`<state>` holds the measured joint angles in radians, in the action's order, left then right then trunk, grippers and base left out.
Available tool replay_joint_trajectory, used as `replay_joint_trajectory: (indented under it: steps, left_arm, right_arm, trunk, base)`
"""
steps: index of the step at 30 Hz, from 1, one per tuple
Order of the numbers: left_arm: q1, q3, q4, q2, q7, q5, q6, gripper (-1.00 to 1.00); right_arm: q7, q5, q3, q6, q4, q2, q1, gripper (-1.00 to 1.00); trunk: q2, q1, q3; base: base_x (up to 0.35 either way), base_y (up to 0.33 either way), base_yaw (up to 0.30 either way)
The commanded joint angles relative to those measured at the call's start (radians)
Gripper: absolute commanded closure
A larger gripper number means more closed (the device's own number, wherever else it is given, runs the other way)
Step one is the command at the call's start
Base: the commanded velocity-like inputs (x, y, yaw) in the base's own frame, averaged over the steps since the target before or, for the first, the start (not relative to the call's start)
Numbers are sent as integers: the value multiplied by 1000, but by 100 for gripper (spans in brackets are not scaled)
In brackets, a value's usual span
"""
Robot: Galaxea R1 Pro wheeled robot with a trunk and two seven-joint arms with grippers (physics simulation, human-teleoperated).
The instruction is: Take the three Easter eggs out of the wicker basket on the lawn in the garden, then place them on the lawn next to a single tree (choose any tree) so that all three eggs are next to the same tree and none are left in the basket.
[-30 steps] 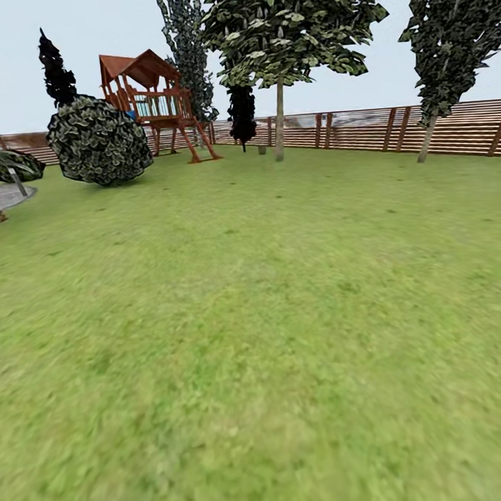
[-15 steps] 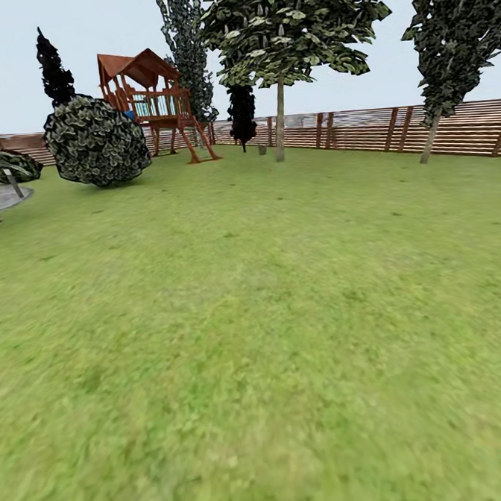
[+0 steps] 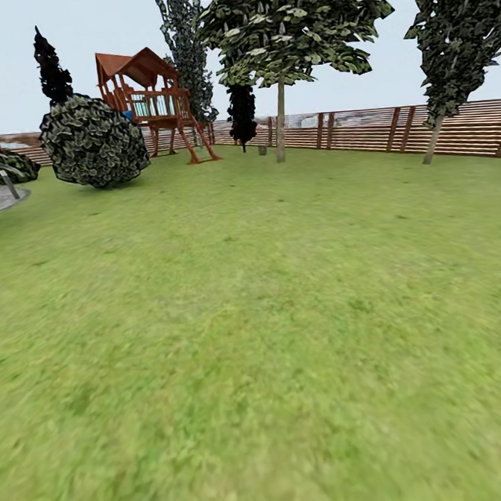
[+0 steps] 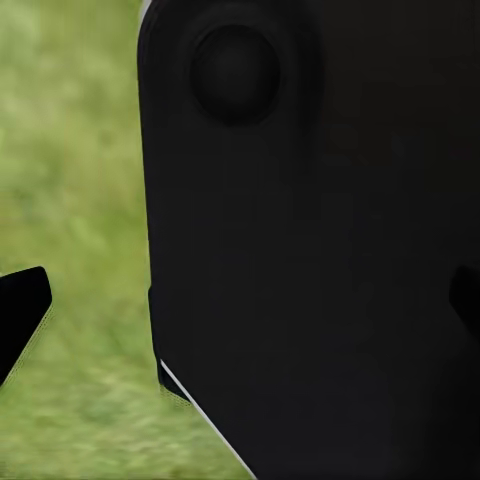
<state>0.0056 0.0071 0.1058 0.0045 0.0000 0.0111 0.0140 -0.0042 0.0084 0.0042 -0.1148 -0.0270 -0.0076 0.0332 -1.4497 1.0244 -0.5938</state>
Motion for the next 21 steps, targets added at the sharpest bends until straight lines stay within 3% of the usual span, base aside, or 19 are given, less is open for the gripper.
replay_joint_trajectory:
  steps: [1, 21]
  left_arm:
    - [1, 1, 2, 0, 0, 1, 1, -100]
    - [1, 1, 2, 0, 0, 1, 1, -100]
  right_arm:
    - [0, 1, 0, -3, 1, 0, 1, -100]
    - [0, 1, 0, -3, 1, 0, 1, -100]
  trunk:
    - [0, 1, -1]
    - [0, 1, -1]
  base:
    - [327, 0, 0]
    - [327, 0, 0]
